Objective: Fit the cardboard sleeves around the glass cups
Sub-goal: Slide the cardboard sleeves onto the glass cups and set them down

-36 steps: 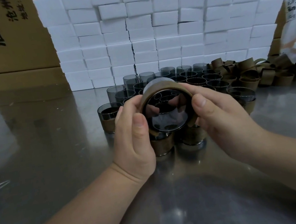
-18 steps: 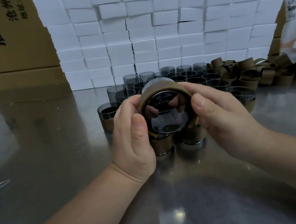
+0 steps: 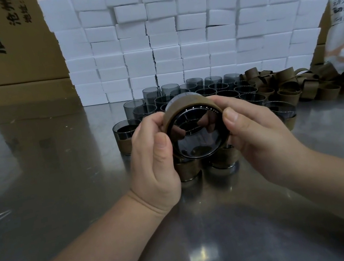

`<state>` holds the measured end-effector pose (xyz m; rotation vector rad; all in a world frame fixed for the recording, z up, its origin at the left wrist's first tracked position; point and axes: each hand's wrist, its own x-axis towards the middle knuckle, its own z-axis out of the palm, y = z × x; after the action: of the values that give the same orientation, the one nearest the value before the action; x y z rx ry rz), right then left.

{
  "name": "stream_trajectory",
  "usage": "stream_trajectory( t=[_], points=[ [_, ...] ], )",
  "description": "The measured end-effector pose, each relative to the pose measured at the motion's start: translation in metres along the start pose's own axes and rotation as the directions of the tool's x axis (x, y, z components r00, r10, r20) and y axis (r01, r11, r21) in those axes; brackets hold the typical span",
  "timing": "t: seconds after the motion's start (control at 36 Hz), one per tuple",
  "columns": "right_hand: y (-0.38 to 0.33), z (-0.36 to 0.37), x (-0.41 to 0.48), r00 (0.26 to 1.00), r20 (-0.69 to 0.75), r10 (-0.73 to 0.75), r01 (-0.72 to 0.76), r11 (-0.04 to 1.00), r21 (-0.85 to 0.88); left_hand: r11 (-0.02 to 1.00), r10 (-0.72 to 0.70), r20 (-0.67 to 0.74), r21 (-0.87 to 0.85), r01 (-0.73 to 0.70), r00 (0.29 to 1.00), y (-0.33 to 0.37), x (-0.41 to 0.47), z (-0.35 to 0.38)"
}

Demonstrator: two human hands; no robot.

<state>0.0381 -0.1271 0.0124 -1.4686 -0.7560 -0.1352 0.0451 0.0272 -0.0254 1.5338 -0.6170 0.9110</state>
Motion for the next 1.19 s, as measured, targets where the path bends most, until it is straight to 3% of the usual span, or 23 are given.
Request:
stream_trajectory(
  t=[0.53, 1.19],
  points=[
    [-0.007, 0.0, 0.001, 0.994, 0.106, 0.031, -0.051, 0.98, 0.191, 0.999, 0.018, 0.011, 0.038, -0.018, 1.0, 0.006, 0.002, 0.0],
    [-0.006, -0.004, 0.003, 0.992, 0.102, 0.068, -0.084, 0.984, 0.158, 0.997, 0.009, 0.034, 0.071, -0.011, 0.999, 0.009, 0.002, -0.001]
  ],
)
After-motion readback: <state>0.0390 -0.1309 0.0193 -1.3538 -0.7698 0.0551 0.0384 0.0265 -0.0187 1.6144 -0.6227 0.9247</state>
